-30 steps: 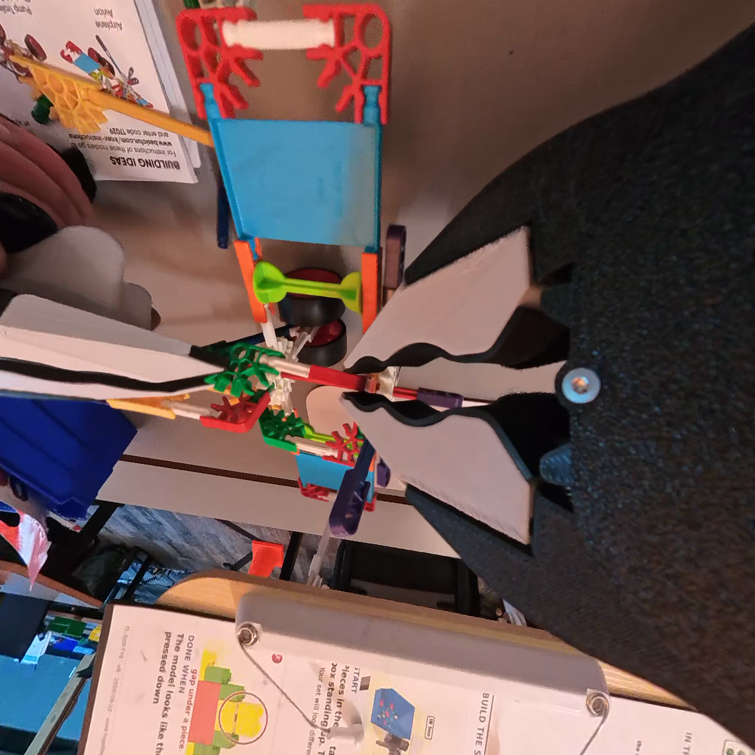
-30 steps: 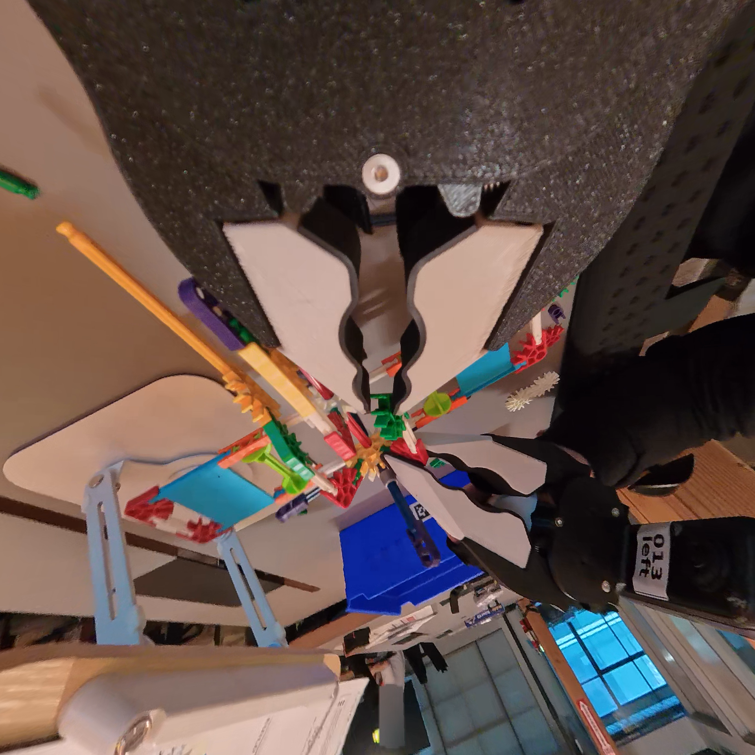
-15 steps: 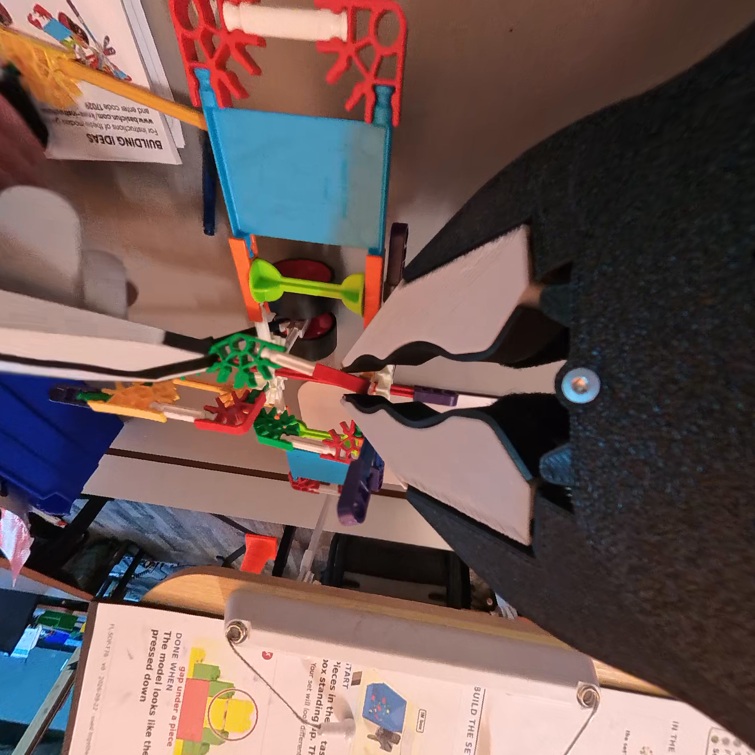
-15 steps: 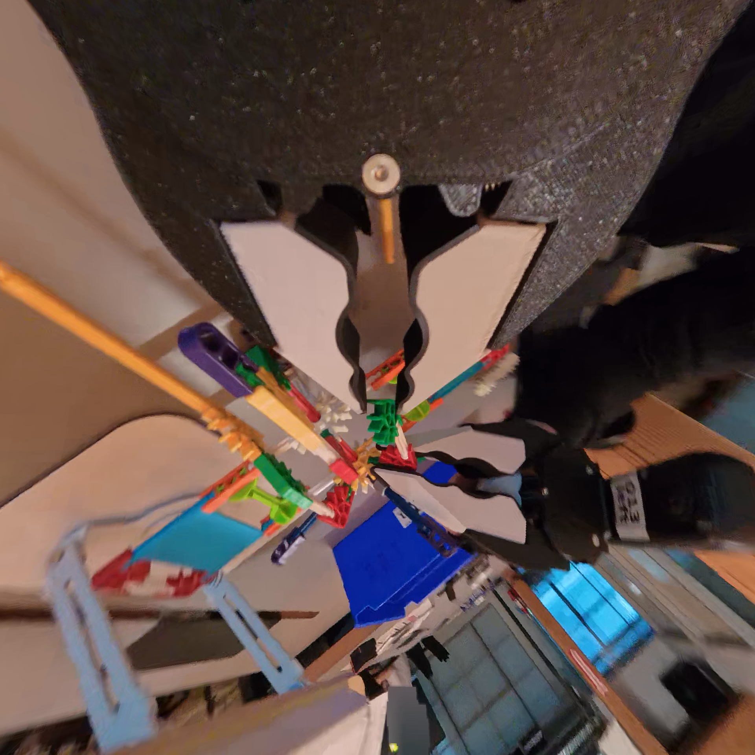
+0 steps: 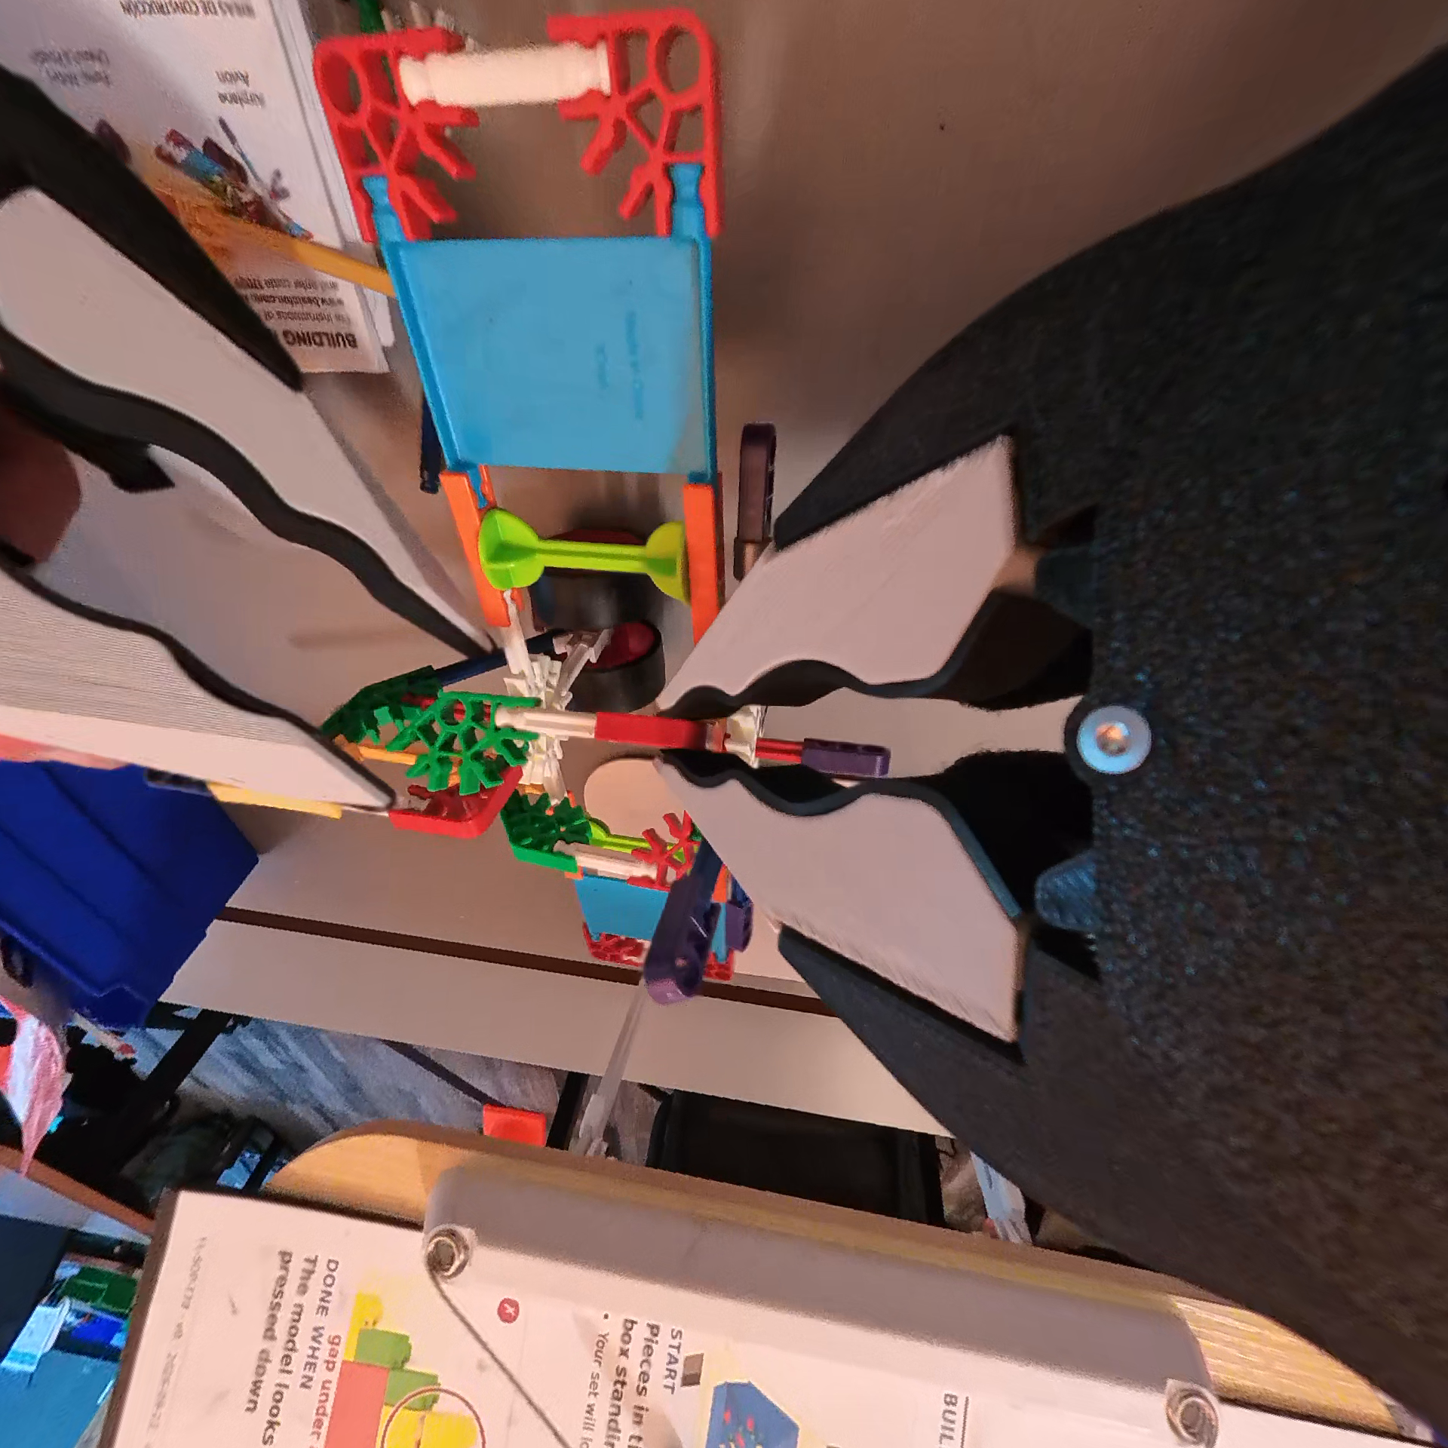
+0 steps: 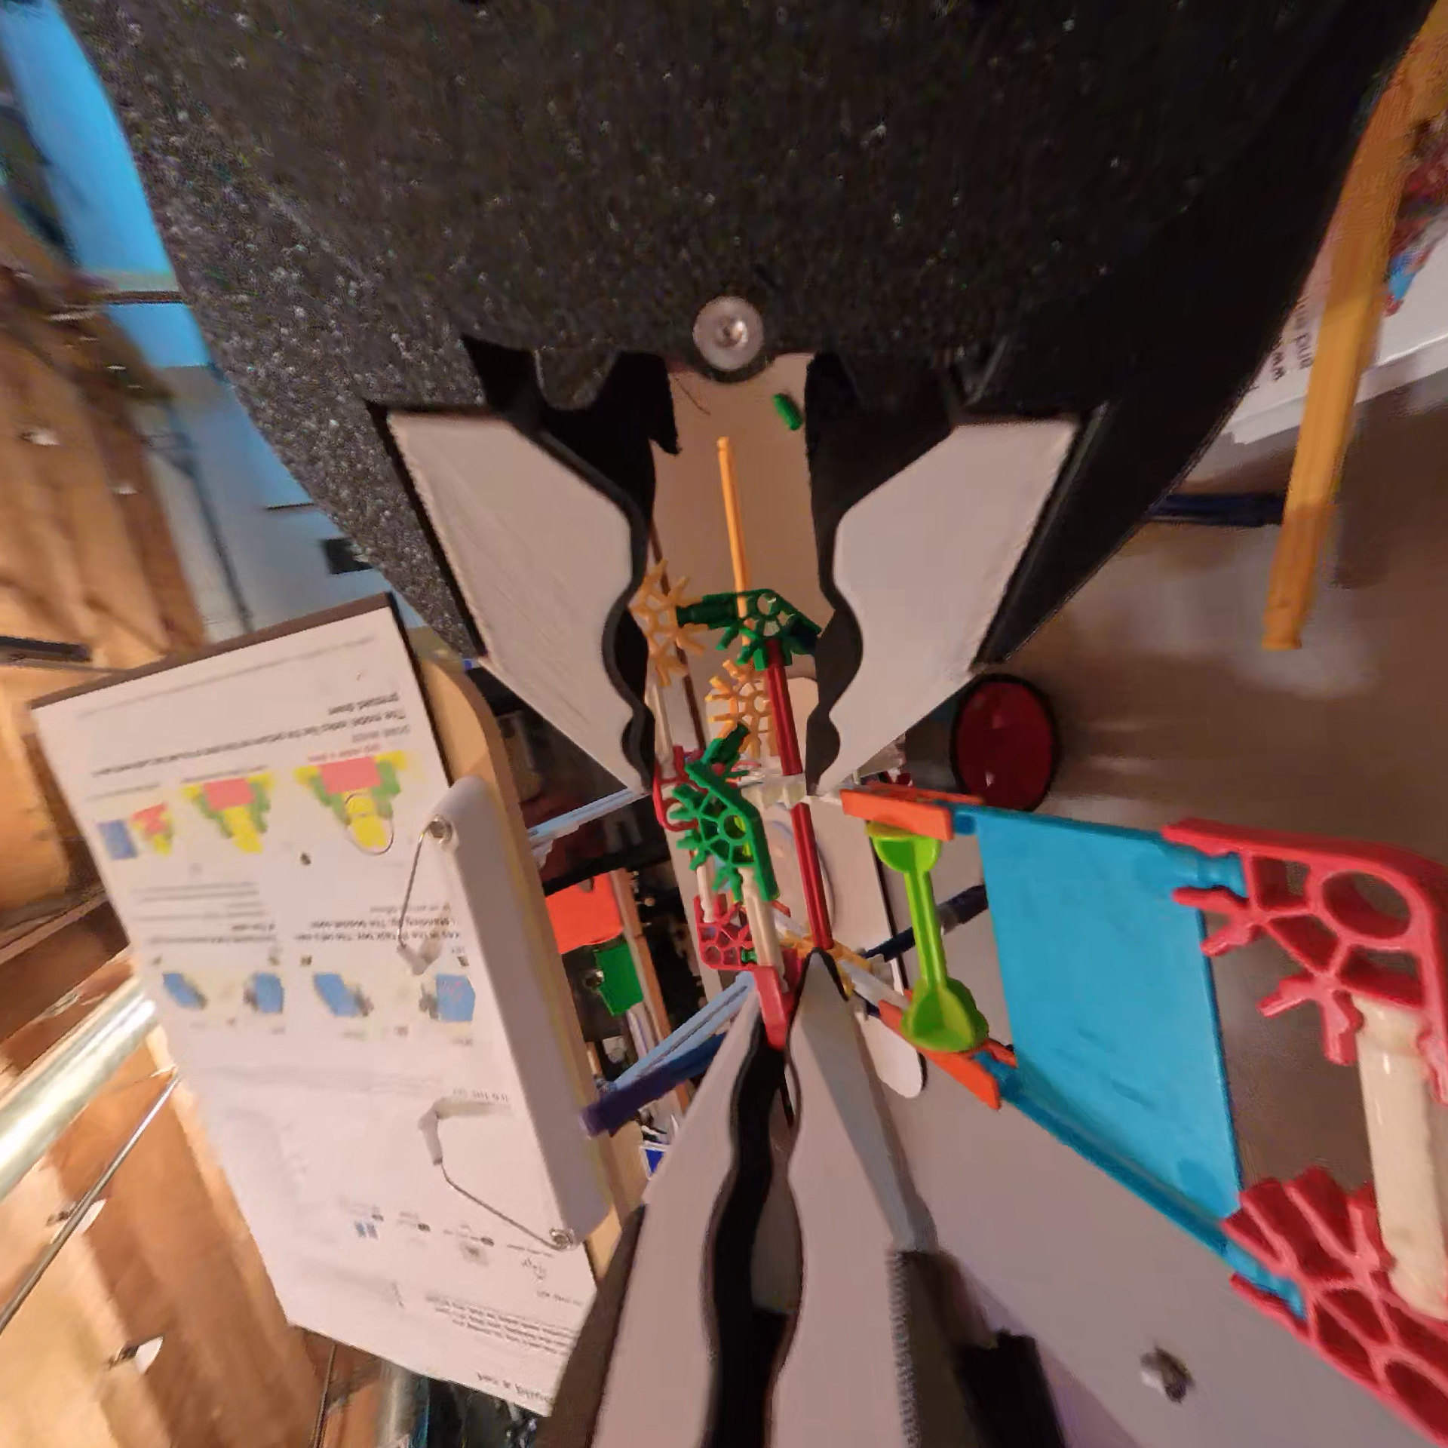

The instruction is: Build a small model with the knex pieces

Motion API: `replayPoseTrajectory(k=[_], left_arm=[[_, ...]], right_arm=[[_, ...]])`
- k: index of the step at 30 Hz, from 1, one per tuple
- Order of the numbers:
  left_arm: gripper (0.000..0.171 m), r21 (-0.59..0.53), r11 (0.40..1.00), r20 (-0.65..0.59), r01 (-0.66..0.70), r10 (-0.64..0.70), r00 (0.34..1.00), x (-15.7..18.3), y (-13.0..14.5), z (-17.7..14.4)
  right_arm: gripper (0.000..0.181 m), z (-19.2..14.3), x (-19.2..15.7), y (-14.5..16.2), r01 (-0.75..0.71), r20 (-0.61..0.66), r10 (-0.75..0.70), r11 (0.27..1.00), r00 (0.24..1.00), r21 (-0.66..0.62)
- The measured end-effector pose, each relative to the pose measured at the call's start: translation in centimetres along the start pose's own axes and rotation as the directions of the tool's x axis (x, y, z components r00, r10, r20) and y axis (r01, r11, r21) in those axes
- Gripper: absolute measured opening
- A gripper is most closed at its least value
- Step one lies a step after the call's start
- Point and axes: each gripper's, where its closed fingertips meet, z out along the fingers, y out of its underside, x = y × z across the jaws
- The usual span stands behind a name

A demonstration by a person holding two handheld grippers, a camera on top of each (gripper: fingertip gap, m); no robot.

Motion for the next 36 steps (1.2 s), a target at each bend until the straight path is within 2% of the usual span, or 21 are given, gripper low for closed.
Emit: replayPoseTrajectory(k=[2, 5, 7, 10, 15, 18, 22, 25, 27, 29, 32, 36], left_arm=[[0.006, 0.008, 1.0, -0.016, -0.007, 0.007, 1.0, 0.2, -0.2, 0.0], [0.006, 0.009, 1.0, -0.019, -0.006, 0.007, 1.0, 0.2, -0.2, -0.1], [0.006, 0.015, 1.0, -0.022, -0.007, 0.007, 1.0, 0.3, -0.3, -0.1], [0.007, 0.011, 1.0, -0.014, -0.016, 0.016, 1.0, 0.4, -0.4, 0.0], [0.008, 0.018, 1.0, -0.005, -0.01, 0.01, 1.0, 0.3, -0.5, 0.2], [0.009, 0.014, 1.0, -0.002, -0.012, 0.012, 1.0, 0.3, -0.6, 0.3], [0.009, 0.013, 1.0, 0.006, -0.019, 0.019, 1.0, 0.3, -0.8, 0.6], [0.009, 0.009, 1.0, 0.006, -0.016, 0.016, 1.0, 0.3, -0.8, 0.6], [0.008, 0.01, 0.999, 0.017, -0.032, 0.032, 0.999, 0.2, -0.8, 0.6], [0.008, -0.001, 0.999, 0.021, -0.039, 0.039, 0.999, 0.1, -0.5, 0.5], [0.008, -0.024, 0.998, 0.029, -0.065, 0.066, 0.997, -0.3, 0.0, 0.3], [0.009, -0.028, 0.996, 0.024, -0.083, 0.084, 0.996, -0.4, 0.5, 0.1]], right_arm=[[0.037, 0.4, 0.1, 0.1, 0.052, -0.043, -0.053, 0.998, 0.998, -0.023], [0.023, 0.6, 0.3, 0.3, 0.095, -0.075, -0.098, 0.994, 0.992, -0.049], [0.016, 0.4, 0.2, 0.3, 0.09, -0.058, -0.093, 0.995, 0.994, -0.051], [0.014, 0.3, -0.2, 0.5, 0.054, -0.004, -0.054, 0.997, 0.999, -0.06], [0.013, 0.1, -1.0, 0.8, -0.103, 0.127, 0.118, 0.988, 0.985, -0.115], [0.012, -0.3, -2.0, 0.7, -0.279, 0.237, 0.311, 0.947, 0.921, -0.158], [0.011, -0.7, -2.0, 0.8, -0.452, 0.289, 0.495, 0.868, 0.819, -0.207], [0.014, -0.8, -1.7, 0.8, -0.46, 0.278, 0.496, 0.868, 0.822, -0.188], [0.028, -1.2, -1.2, 1.0, -0.436, 0.269, 0.472, 0.881, 0.84, -0.186], [0.028, -2.1, -0.9, 1.2, -0.44, 0.298, 0.475, 0.88, 0.828, -0.178], [0.028, -3.6, -1.4, 2.1, -0.477, 0.383, 0.521, 0.853, 0.763, -0.212], [0.022, -6.1, -4.0, 3.0, -0.449, 0.547, 0.524, 0.85, 0.653, -0.277]])
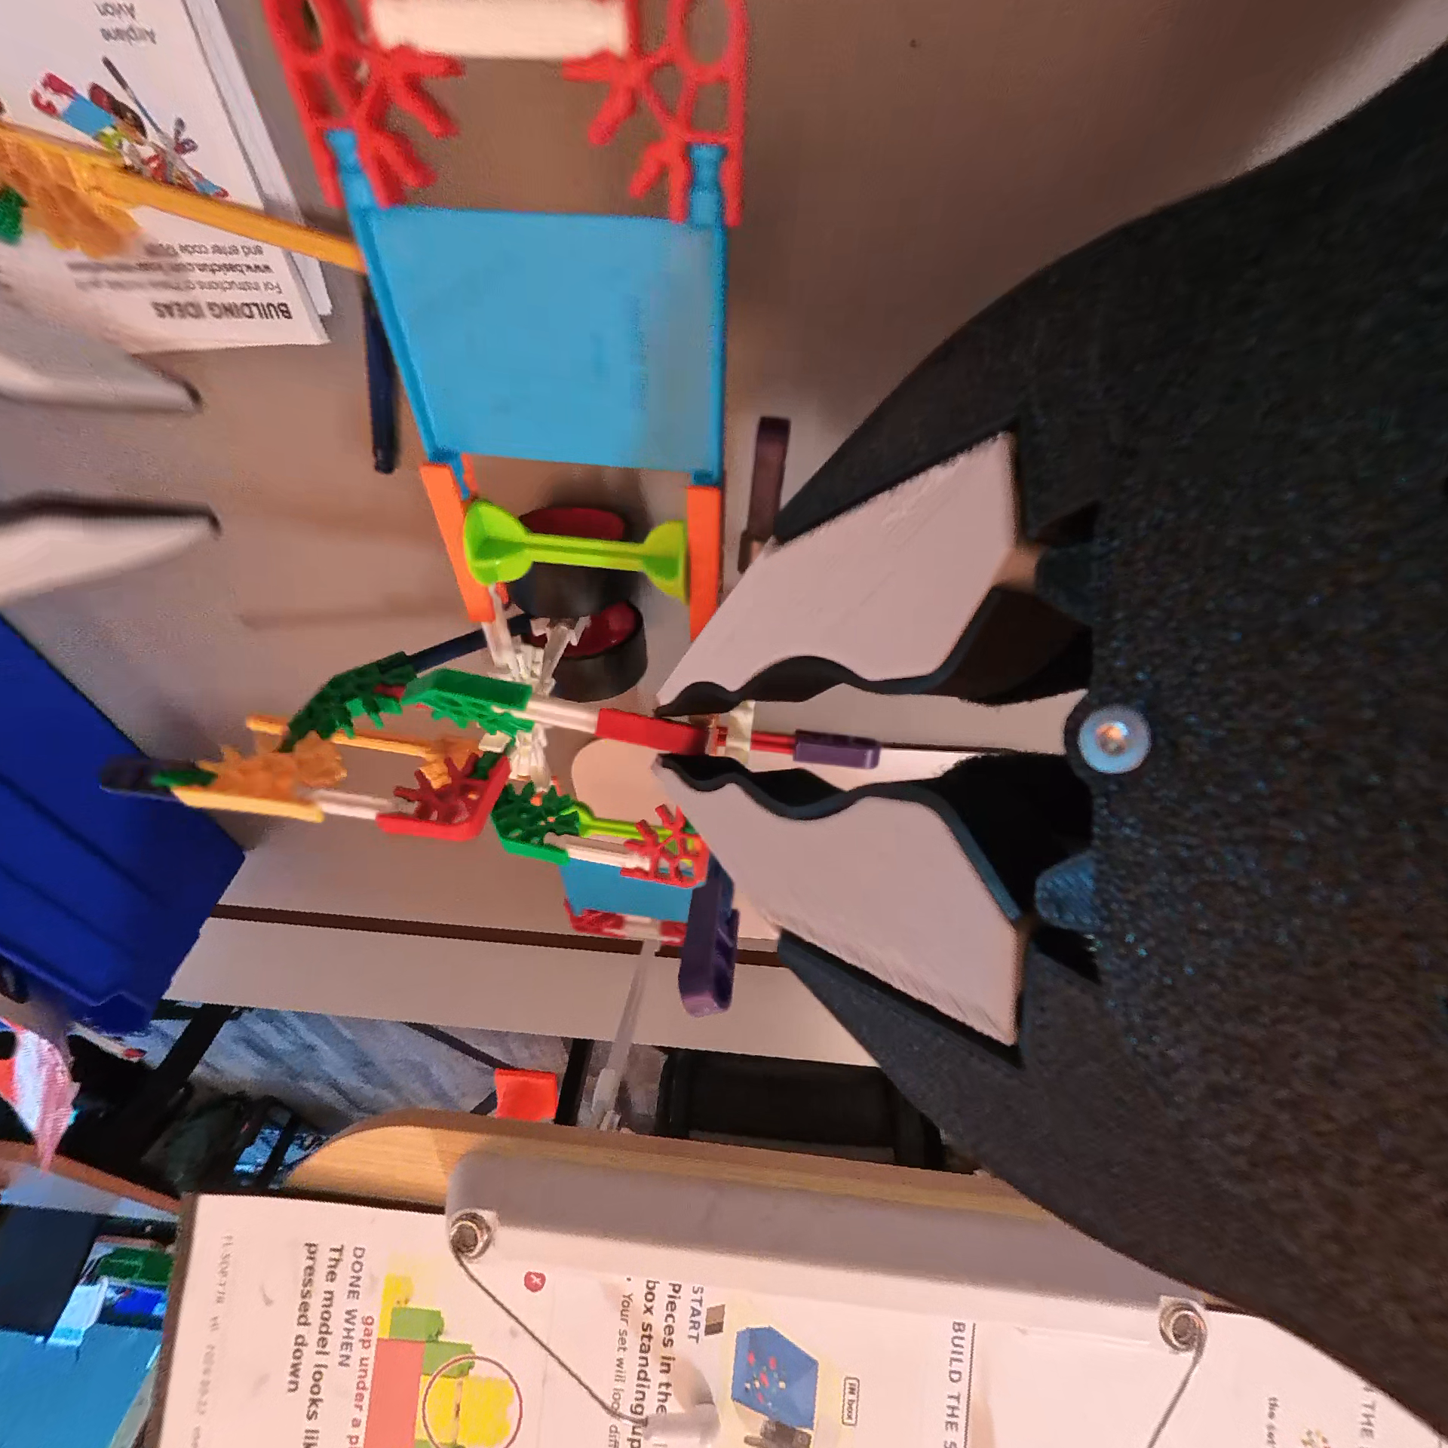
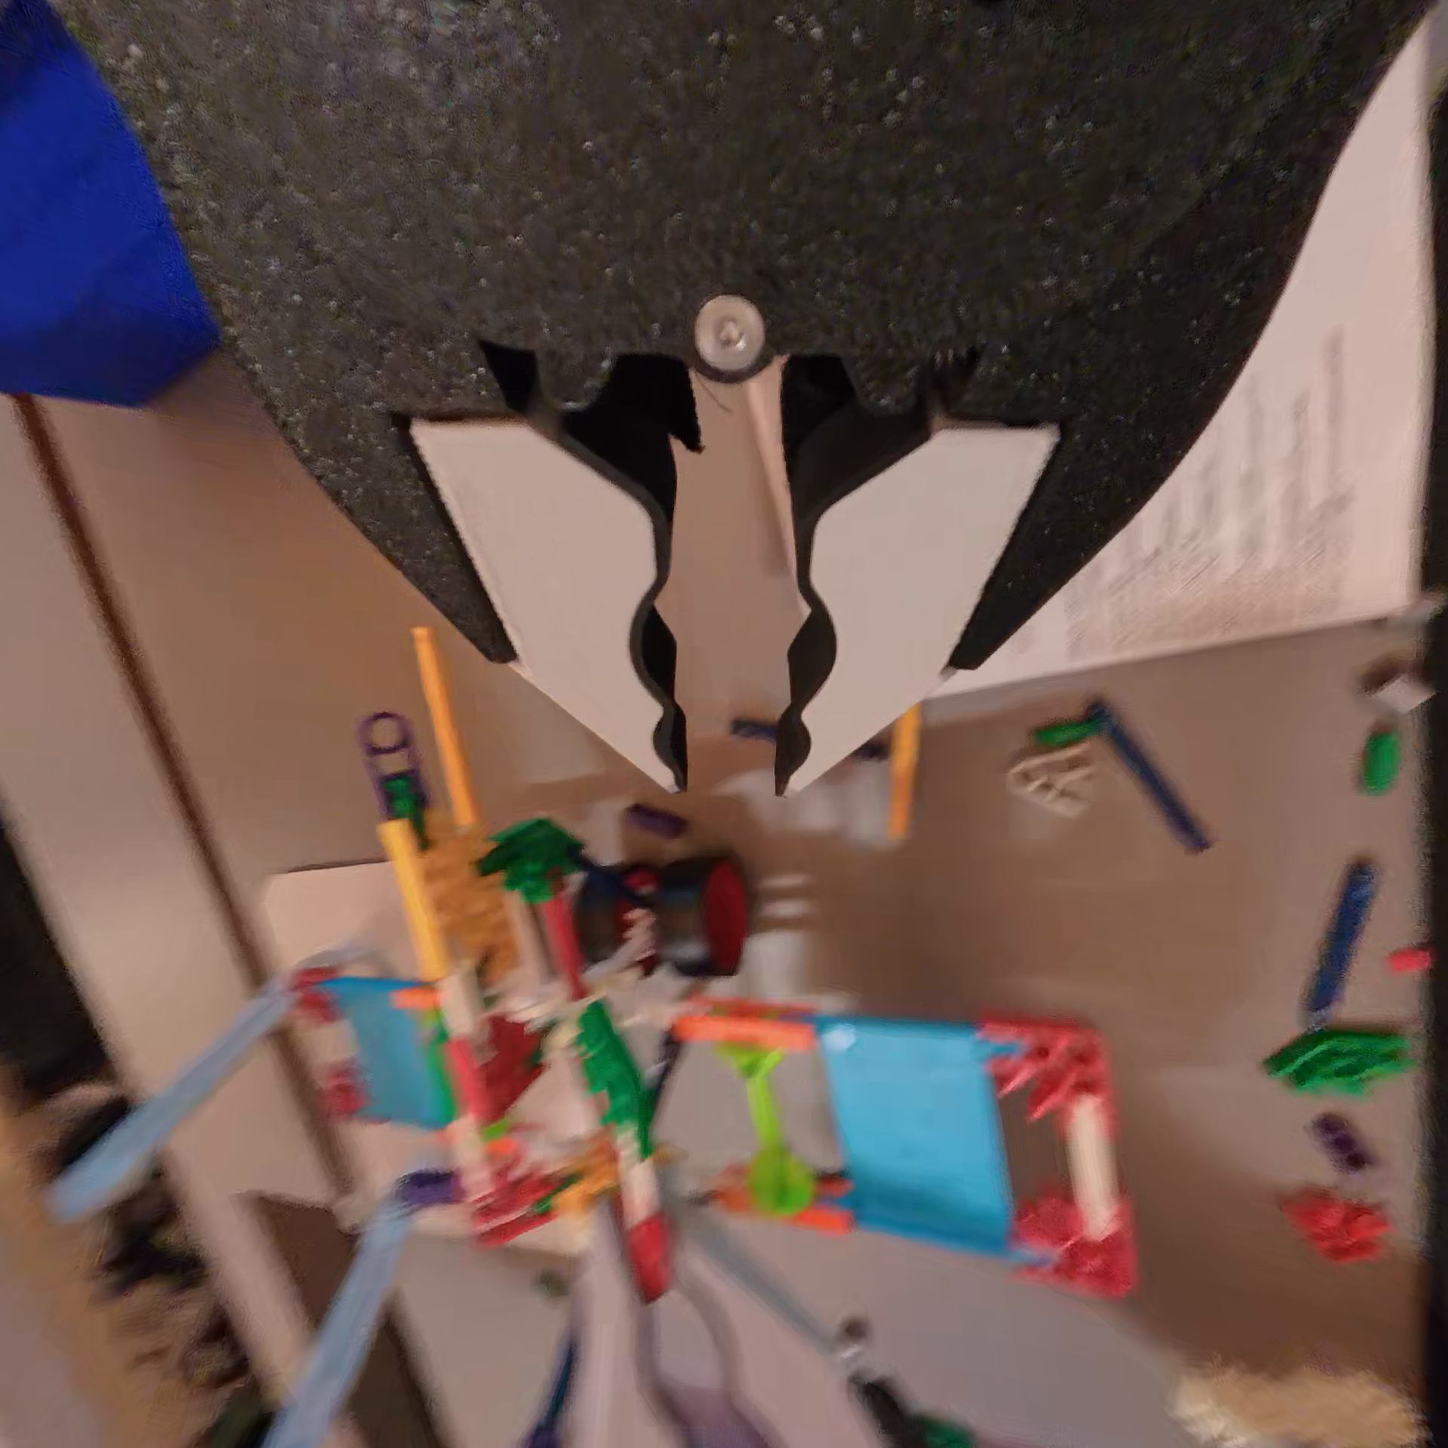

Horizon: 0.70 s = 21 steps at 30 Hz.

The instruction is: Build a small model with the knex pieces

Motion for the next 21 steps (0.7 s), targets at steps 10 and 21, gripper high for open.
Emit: replayPoseTrajectory(k=[10, 21], left_arm=[[0.02, -0.04, 0.999, 0.018, -0.017, 0.018, 1.0, -0.2, 0.4, 0.1], [0.023, -0.074, 0.996, 0.018, -0.05, 0.052, 0.999, 0.1, -0.5, -0.5]], right_arm=[[0.023, 0.6, -3.7, 3.0, 0.006, 0.197, 0.02, 0.991, 0.98, -0.131], [0.005, 2.7, -5.1, 4.3, 0.036, 0.237, 0.017, 0.976, 0.971, -0.216]])
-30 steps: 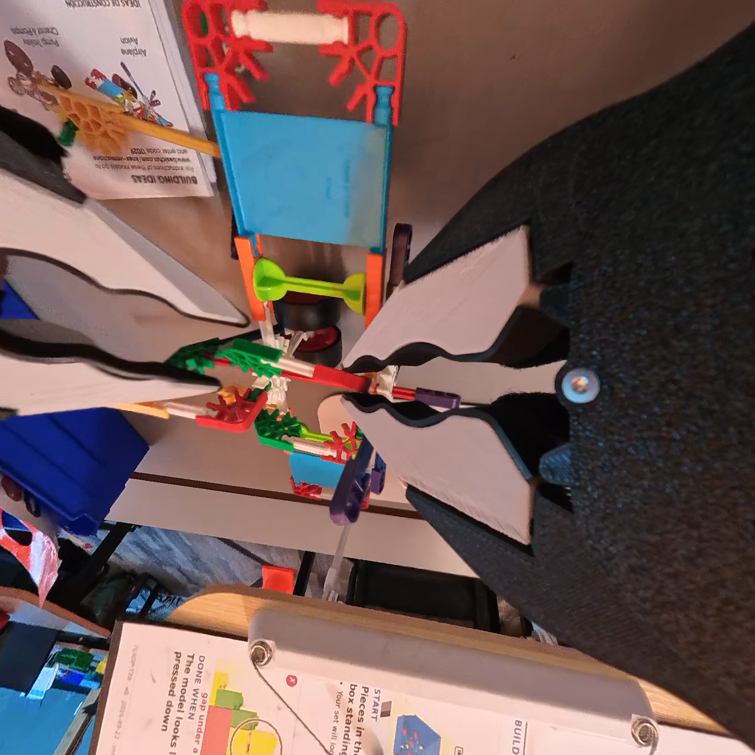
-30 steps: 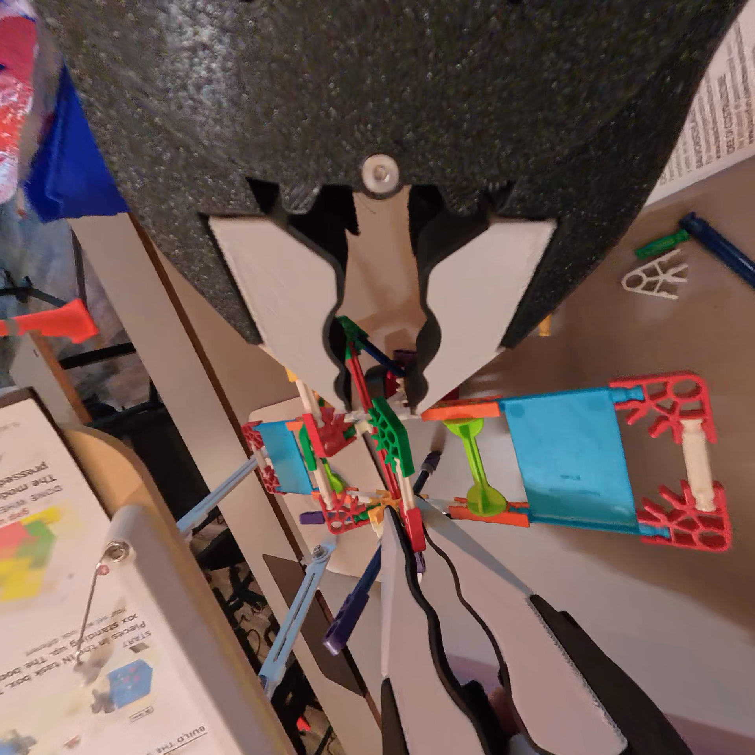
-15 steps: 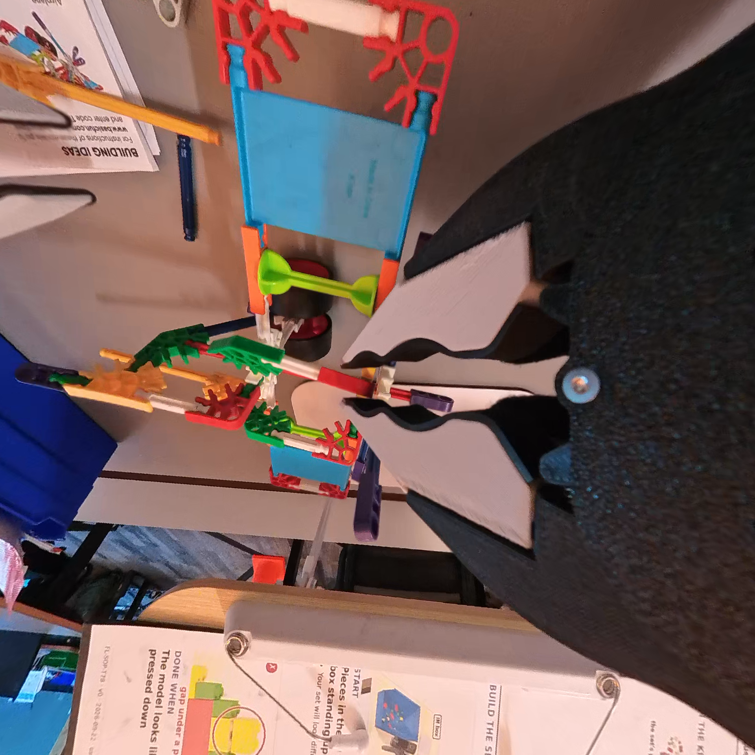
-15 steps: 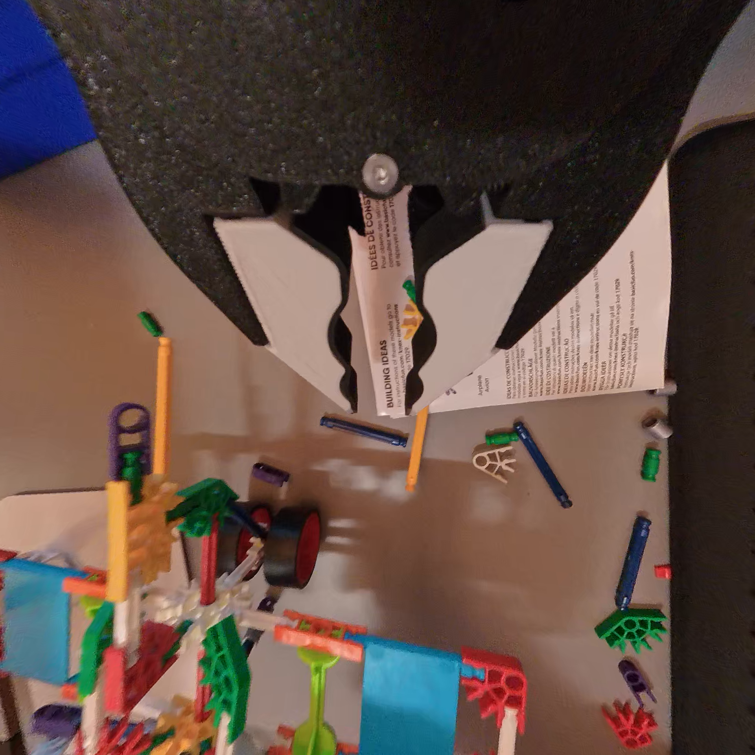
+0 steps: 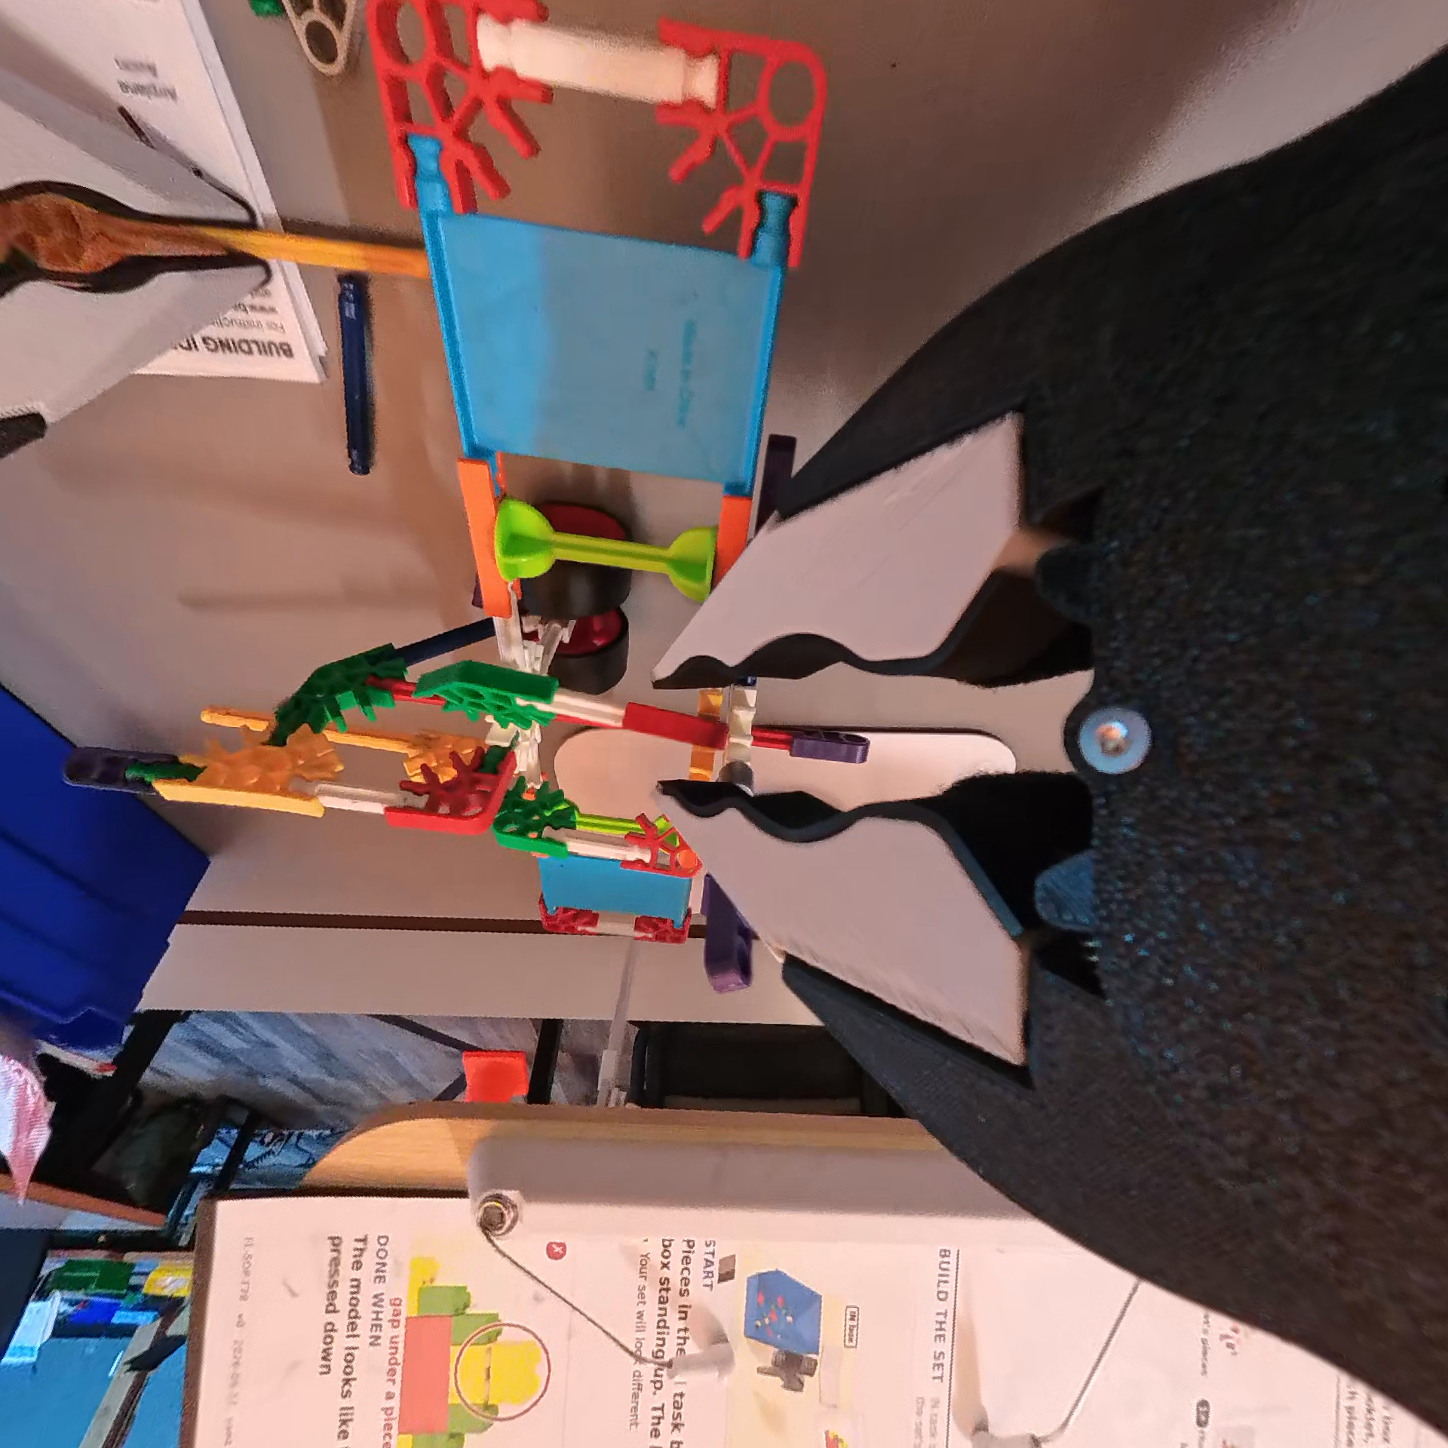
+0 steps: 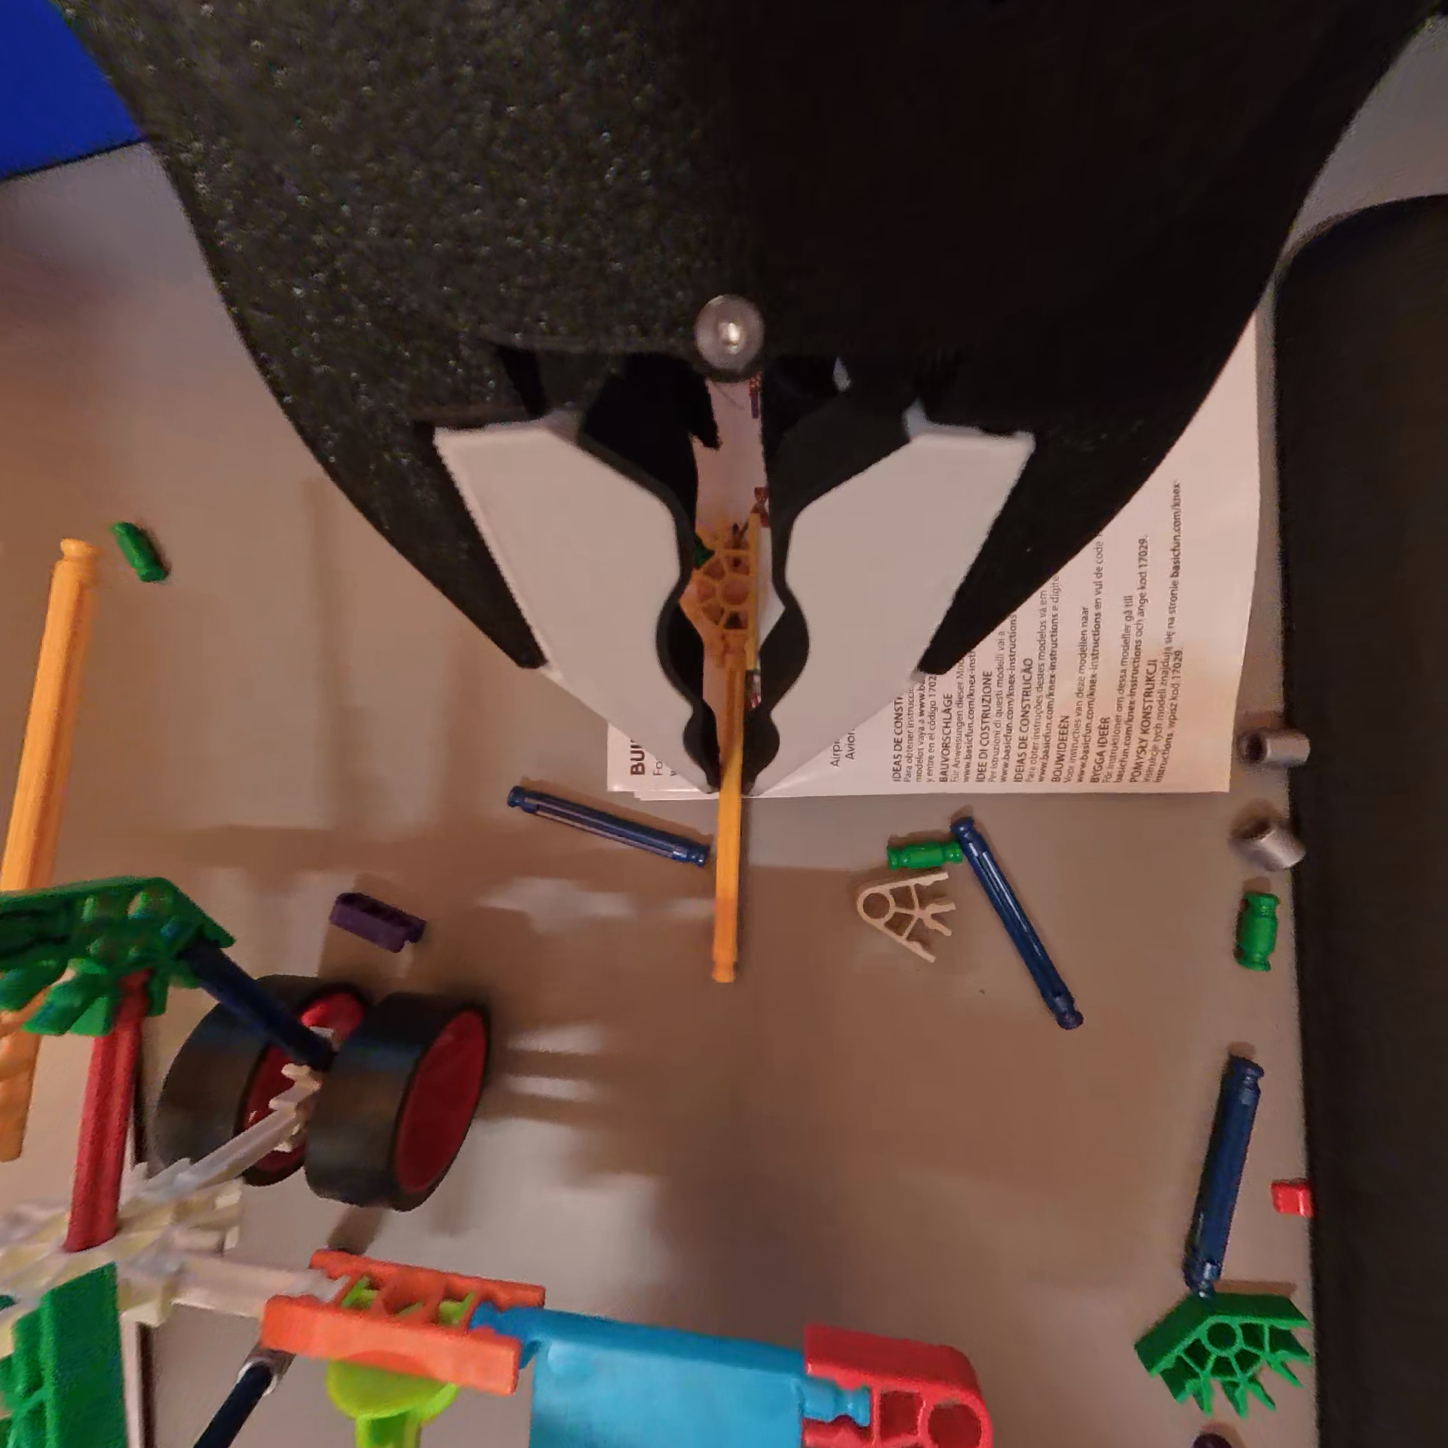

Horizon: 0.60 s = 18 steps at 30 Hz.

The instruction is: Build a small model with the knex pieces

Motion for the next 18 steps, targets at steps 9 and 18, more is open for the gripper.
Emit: replayPoseTrajectory(k=[9, 18], left_arm=[[0.027, 0.004, 1.0, 0.014, -0.015, 0.015, 1.0, 0.1, -1.6, -0.6], [0.024, -0.05, 0.997, 0.027, -0.058, 0.059, 0.998, 1.3, -3.2, 1.2]], right_arm=[[0.005, -2.3, 1.2, -0.6, -0.046, -0.008, 0.048, 0.992, 0.999, 0.12], [0.005, -5.8, 4.6, -1.6, -0.079, -0.119, 0.119, 0.951, 0.986, 0.298]])
